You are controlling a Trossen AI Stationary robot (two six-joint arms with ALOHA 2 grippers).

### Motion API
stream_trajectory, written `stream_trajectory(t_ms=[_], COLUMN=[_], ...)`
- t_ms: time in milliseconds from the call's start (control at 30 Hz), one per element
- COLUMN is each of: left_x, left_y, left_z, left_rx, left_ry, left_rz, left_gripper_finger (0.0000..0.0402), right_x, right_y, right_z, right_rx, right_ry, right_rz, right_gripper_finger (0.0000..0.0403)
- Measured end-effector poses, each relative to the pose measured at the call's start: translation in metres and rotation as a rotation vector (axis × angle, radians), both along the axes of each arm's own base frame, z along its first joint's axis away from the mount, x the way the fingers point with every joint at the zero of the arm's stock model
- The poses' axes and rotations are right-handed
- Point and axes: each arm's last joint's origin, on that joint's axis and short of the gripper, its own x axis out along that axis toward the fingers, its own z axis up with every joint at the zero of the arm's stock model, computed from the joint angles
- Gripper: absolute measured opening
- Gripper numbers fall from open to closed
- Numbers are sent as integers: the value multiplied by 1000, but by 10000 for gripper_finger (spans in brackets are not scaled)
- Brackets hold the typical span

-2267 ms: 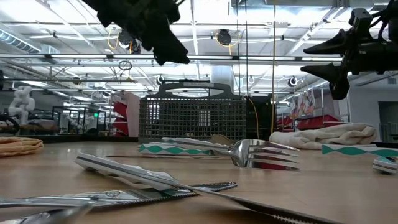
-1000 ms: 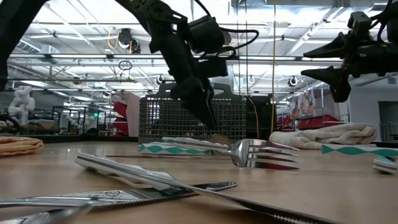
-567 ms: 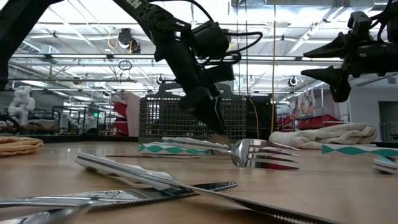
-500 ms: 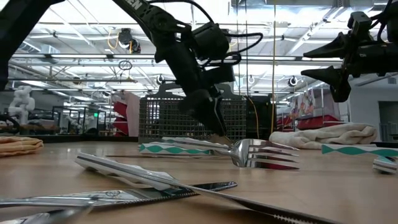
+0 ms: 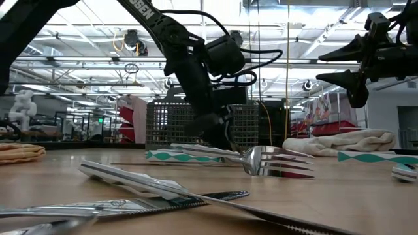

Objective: Sort silverware
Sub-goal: Put the blue spoon into the silverware basket

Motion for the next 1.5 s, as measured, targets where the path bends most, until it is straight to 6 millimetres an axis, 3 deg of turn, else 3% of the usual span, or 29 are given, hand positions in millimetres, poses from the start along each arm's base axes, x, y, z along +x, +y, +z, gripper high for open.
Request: stream_trajectory(t_ms=[100,333,533,667,800,933,1033,1167,1267,1400,1500], left_x=[0,7,18,25,21,-10,-48,-100,-132,-162,-175], left_y=[-2,-14,-18,-16,-5,26,48,62,63,62,62], left_z=[1,10,38,79,146,213,239,232,207,169,152], left_rx=[9,-28,-52,-90,-122,-95,-69,-56,-22,64,134], left_ry=[1,-27,-22,-70,-324,-665,-850,-1064,-1218,-1383,-1457], left_rz=[7,53,163,233,324,468,539,599,605,626,612], left_gripper_finger=[15,11,10,10,10,10,10,10,10,10,10], right_x=[0,0,0,0,0,0,1,1,1,1,1], right_y=[0,0,0,0,0,0,0,0,0,0,0], right_z=[0,0,0,-2,-4,-4,-4,-5,-5,-5,-5], right_rx=[1,2,3,4,9,11,12,9,-1,4,19], right_ry=[0,0,4,16,36,44,49,52,55,54,49], right_rz=[0,0,0,0,0,1,0,0,0,-1,-5], right_gripper_finger=[187,187,187,187,187,187,187,187,187,187,187])
